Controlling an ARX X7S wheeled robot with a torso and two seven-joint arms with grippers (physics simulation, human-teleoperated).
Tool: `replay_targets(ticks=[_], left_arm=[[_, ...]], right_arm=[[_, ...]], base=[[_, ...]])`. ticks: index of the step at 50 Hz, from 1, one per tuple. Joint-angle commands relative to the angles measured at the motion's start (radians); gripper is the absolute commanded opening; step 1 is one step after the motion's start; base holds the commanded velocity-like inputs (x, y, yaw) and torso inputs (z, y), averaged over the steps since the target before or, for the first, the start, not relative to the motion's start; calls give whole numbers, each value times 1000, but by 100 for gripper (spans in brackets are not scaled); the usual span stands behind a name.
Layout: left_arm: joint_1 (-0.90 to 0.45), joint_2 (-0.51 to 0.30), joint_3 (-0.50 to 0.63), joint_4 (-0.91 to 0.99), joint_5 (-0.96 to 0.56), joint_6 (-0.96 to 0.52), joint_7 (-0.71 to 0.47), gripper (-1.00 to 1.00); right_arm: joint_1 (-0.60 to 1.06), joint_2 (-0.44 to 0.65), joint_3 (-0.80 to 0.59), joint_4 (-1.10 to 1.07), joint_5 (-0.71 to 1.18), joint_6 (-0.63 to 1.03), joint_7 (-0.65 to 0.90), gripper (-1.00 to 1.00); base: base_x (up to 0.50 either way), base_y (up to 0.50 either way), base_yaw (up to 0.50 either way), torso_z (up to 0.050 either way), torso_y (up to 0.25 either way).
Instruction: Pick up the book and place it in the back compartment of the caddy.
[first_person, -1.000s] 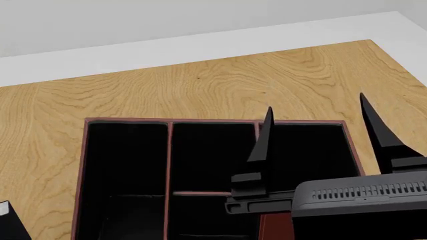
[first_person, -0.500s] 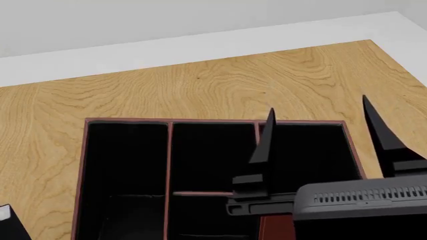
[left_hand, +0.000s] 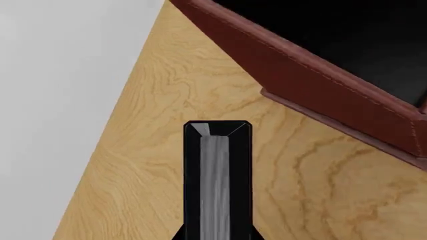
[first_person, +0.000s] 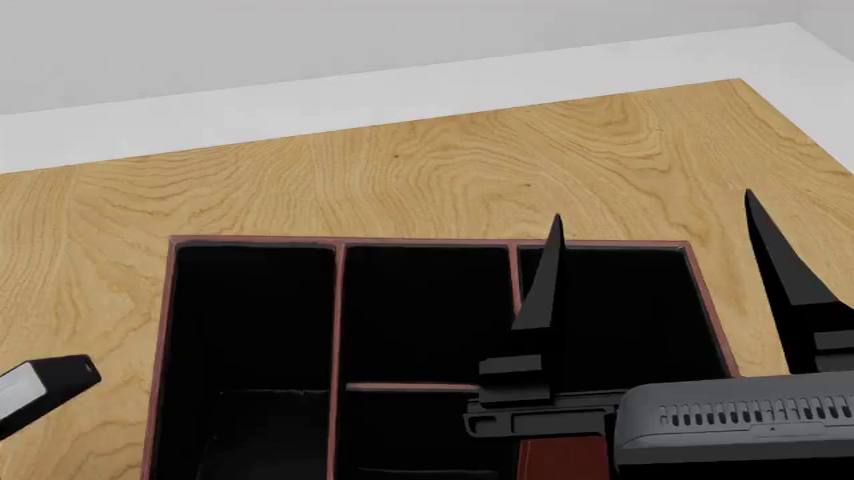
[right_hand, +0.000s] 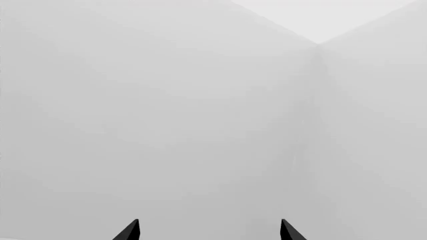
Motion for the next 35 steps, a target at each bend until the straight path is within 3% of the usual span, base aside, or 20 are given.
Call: replay_targets(ticks=[1, 15, 35], left_arm=[[4, -79, -109, 245, -82, -120, -57, -100], [25, -183, -167, 413, -136, -212, -86, -100], [-112, -190, -180, 531, -127, -343, -46, -100]], right_arm=[[8, 5, 9, 15, 11, -24, -13, 100], [12, 2, 11, 38, 17, -53, -22, 100], [12, 13, 31, 47, 30, -84, -33, 100]], base=[[0, 0, 0, 0, 0], [0, 0, 0, 0, 1], [0, 0, 0, 0, 2]])
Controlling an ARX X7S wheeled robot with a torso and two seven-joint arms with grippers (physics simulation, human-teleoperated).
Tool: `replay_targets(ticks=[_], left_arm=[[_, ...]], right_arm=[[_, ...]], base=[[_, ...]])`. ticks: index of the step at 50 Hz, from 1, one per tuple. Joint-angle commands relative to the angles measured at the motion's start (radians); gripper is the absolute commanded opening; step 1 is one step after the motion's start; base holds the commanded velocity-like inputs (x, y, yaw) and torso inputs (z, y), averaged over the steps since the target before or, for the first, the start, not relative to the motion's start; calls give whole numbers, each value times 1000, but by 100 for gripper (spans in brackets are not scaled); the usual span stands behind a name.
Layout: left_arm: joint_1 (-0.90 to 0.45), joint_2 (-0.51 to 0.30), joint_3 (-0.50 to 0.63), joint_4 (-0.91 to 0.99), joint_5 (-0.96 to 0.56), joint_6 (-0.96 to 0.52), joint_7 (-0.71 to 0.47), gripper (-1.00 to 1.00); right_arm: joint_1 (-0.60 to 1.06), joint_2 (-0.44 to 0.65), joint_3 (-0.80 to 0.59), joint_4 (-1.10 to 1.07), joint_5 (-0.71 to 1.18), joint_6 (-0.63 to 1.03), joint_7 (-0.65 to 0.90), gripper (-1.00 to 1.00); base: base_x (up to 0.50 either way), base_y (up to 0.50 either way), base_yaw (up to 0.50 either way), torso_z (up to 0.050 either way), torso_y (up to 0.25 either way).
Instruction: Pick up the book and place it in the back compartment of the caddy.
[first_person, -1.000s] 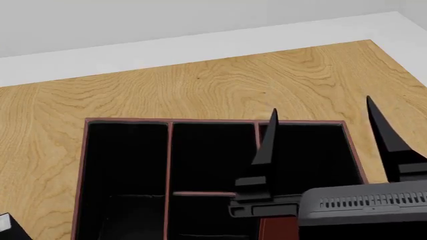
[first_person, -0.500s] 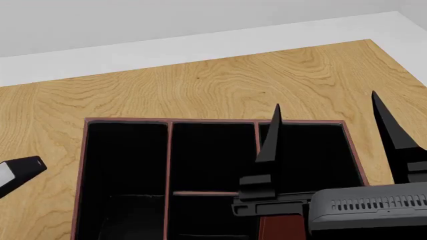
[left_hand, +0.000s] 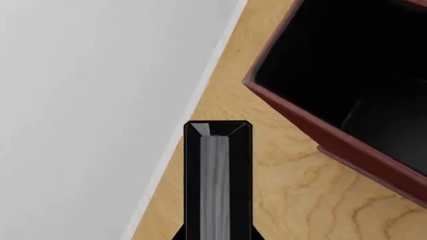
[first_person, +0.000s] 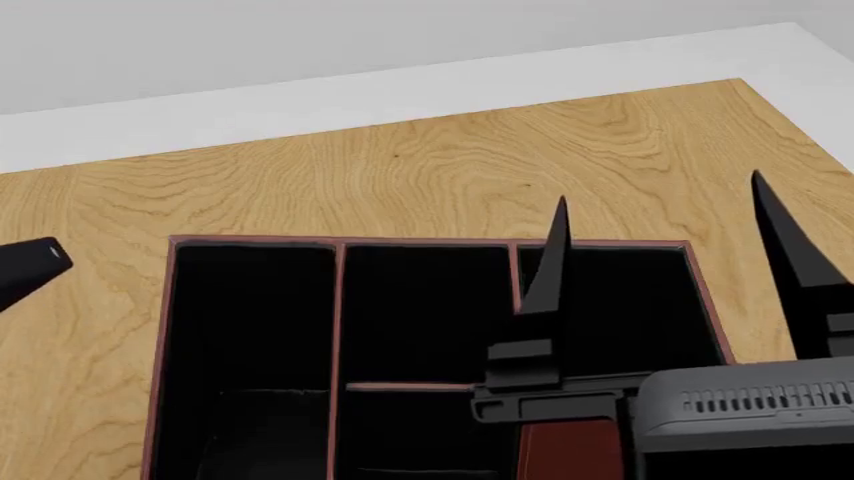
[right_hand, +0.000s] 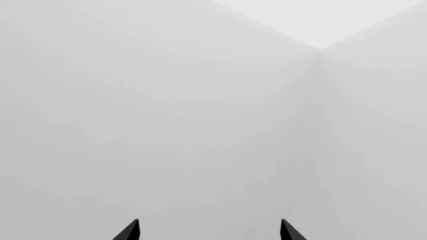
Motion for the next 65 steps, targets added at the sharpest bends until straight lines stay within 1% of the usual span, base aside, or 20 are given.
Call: replay_targets(ticks=[1, 9, 12, 14, 20, 25, 29, 37, 44, 51, 55, 65], left_arm=[[-109, -8, -30, 91, -9, -91, -8, -100], [-270, 31, 3, 177, 25, -263, 50, -100], [-308, 52, -7, 204, 21, -286, 48, -100], [-348, 79, 1, 213, 45, -301, 37, -100], [-429, 111, 25, 257, 43, -372, 85, -100], [-514, 142, 76, 282, 67, -432, 135, -100], [-566, 171, 122, 278, 117, -473, 133, -100], [-627, 213, 151, 298, 115, -535, 171, -100], [-650, 253, 141, 306, 75, -580, 199, -100], [-704, 280, 185, 304, 78, -621, 241, -100], [-722, 299, 201, 314, 87, -628, 241, -100], [-829, 343, 329, 338, 120, -702, 319, -100]], right_arm=[[1, 3, 8, 9, 7, -20, -7, 100], [-19, 8, 17, 21, 6, -57, -15, 100], [-22, 6, 16, 36, 4, -77, -22, 100], [-23, 4, 18, 48, 5, -91, -27, 100], [-31, 7, 20, 64, 3, -118, -37, 100], [-37, 12, 24, 72, 3, -136, -45, 100], [-43, 13, 28, 83, 1, -155, -50, 100], [-40, 12, 26, 99, 6, -174, -61, 100], [-35, 13, 30, 97, 13, -174, -63, 100], [-29, 17, 32, 92, 22, -163, -62, 100], [-26, 18, 35, 90, 27, -160, -62, 100], [-9, 22, 39, 84, 41, -144, -62, 100]], base=[[0, 0, 0, 0, 0], [0, 0, 0, 0, 1], [0, 0, -2, 0, 3], [0, 0, 0, 0, 0], [0, 0, 0, 0, 2], [0, 0, 0, 0, 0], [0, 0, 0, 0, 3], [0, 0, 0, 0, 1], [0, 0, 0, 0, 1], [0, 0, 0, 0, 1], [0, 0, 0, 0, 3], [0, 0, 0, 2, 1]])
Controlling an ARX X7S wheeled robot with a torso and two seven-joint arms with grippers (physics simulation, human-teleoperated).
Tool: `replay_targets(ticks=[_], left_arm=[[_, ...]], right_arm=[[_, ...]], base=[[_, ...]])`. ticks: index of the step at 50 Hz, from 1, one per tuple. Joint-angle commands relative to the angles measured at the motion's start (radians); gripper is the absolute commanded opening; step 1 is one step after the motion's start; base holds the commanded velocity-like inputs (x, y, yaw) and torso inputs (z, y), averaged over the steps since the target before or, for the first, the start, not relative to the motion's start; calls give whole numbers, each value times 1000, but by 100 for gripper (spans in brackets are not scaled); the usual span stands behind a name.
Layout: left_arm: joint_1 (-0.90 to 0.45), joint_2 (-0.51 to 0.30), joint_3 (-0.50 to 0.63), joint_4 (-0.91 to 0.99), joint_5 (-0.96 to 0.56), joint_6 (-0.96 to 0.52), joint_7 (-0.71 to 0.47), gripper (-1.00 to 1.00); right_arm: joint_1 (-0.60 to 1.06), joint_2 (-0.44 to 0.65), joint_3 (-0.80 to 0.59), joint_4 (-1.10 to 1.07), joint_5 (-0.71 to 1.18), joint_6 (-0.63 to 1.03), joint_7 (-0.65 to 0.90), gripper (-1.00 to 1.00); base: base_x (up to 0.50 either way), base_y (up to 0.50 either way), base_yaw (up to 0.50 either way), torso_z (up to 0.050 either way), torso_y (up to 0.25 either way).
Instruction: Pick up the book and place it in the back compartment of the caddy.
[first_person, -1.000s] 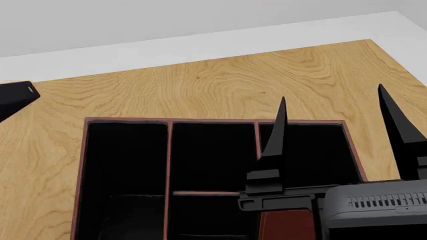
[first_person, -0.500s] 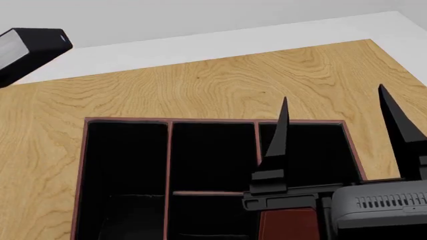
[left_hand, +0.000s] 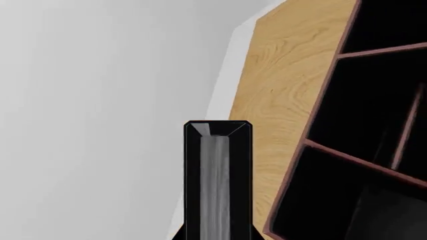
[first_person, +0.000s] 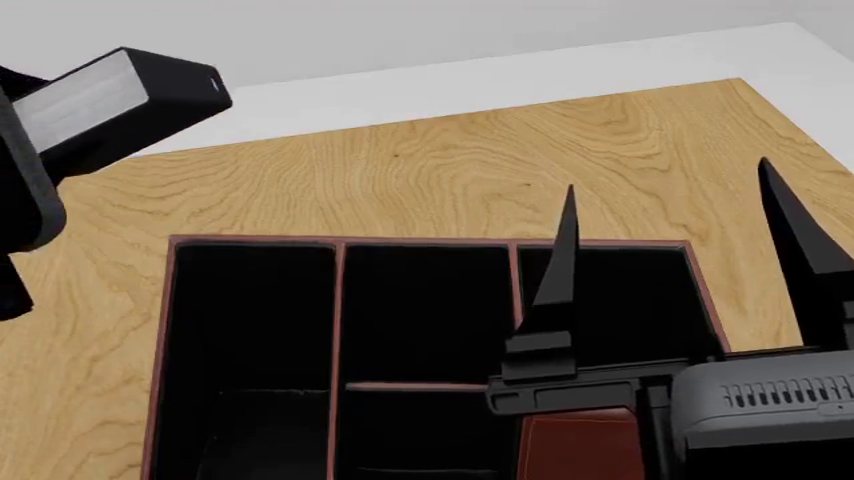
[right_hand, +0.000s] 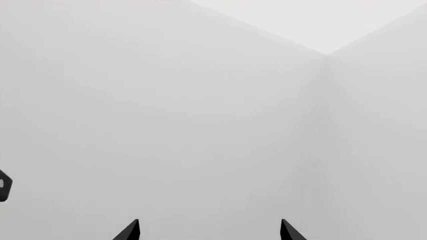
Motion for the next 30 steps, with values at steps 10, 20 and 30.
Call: replay_targets(ticks=[10, 20, 30], left_arm=[[-197, 75, 165, 42, 58, -71, 115, -100], [-253, 113, 195, 31, 39, -77, 178, -100], [-303, 159, 238, 34, 29, -114, 222, -100]], right_arm=[[10, 20, 33, -13, 38, 4, -10, 100], [17, 26, 45, -13, 45, -11, -17, 100], [-22, 34, 68, -2, 43, -54, -25, 100]], base=[[0, 0, 0, 0, 1], [0, 0, 0, 0, 2], [0, 0, 0, 0, 1]])
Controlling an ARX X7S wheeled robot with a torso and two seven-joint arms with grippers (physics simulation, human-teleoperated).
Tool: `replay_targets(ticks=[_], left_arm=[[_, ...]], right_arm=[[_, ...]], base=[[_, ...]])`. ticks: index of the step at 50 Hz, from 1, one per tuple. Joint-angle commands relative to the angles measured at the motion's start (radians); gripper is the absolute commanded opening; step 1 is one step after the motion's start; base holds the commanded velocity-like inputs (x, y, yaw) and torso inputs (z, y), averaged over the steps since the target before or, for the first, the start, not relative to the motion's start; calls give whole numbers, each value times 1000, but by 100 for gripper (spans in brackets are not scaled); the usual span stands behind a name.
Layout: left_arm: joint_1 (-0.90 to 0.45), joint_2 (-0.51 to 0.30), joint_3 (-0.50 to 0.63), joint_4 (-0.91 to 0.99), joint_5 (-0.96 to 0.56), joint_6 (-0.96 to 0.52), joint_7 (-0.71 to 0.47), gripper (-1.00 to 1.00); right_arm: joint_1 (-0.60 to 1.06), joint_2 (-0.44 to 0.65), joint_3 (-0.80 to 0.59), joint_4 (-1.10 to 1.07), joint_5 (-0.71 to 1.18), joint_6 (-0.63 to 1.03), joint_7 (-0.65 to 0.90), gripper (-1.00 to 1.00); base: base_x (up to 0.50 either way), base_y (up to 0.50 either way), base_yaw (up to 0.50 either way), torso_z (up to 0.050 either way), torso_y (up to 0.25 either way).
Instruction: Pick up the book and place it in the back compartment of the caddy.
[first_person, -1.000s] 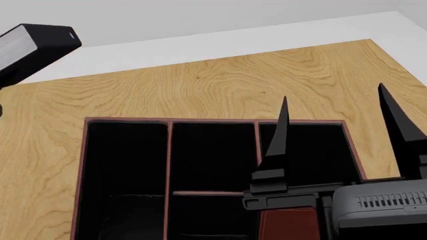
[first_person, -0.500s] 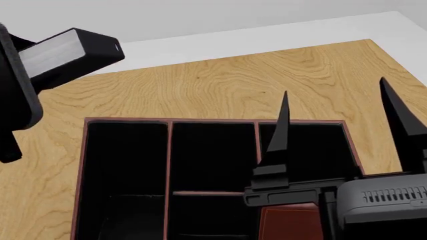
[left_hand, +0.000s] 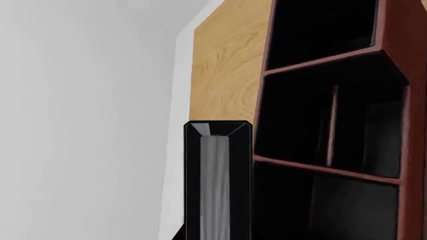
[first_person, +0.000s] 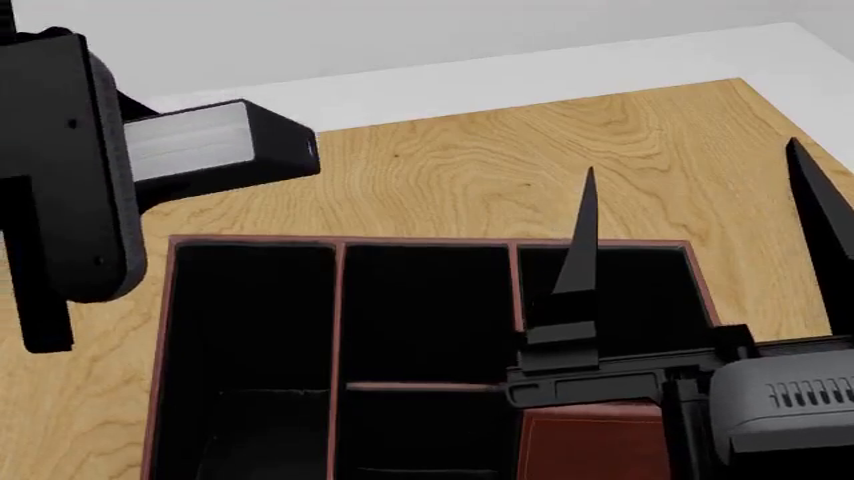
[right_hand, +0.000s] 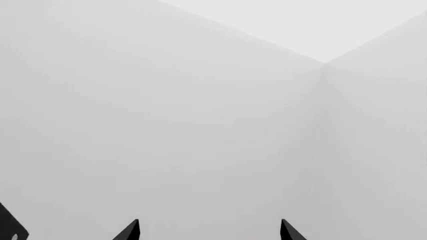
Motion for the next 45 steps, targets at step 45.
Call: replay_targets(ticks=[45], left_arm=[[-22, 226, 119, -27, 15, -66, -7, -100]], right_arm=[[-186, 30, 136, 25, 11, -176, -14, 100]], base=[[0, 0, 0, 0, 1]])
